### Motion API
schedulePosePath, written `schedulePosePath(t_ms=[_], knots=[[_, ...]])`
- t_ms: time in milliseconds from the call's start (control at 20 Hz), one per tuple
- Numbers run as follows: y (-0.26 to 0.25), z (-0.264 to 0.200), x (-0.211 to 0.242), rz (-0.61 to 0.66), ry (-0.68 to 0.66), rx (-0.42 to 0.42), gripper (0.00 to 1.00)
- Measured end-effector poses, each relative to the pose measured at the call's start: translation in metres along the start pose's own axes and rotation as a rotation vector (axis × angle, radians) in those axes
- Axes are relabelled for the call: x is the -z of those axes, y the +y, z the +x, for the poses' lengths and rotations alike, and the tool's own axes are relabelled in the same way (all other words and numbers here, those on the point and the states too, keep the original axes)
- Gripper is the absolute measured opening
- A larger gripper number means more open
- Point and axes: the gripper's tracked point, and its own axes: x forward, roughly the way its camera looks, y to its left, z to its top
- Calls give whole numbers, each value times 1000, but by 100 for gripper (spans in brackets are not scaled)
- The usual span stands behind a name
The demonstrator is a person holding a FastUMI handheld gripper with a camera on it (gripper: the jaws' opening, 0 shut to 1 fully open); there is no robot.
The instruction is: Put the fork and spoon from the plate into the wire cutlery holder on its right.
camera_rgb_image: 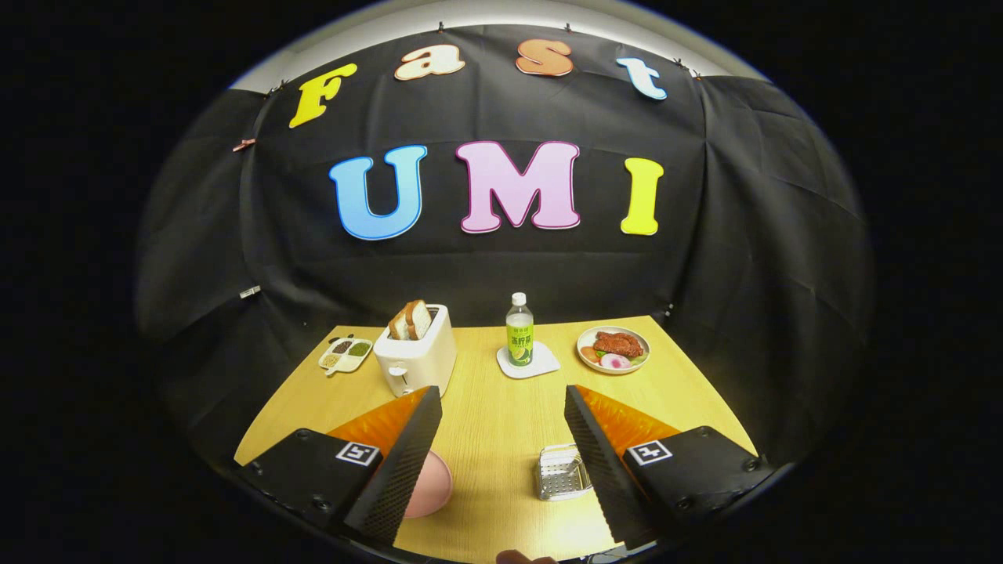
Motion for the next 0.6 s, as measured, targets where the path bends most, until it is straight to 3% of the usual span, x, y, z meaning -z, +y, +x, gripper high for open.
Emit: schedulePosePath(t_ms=[400,600], knots=[[61,27,69,-69,209,-117,99],[97,40,125,-114,370,-187,99]])
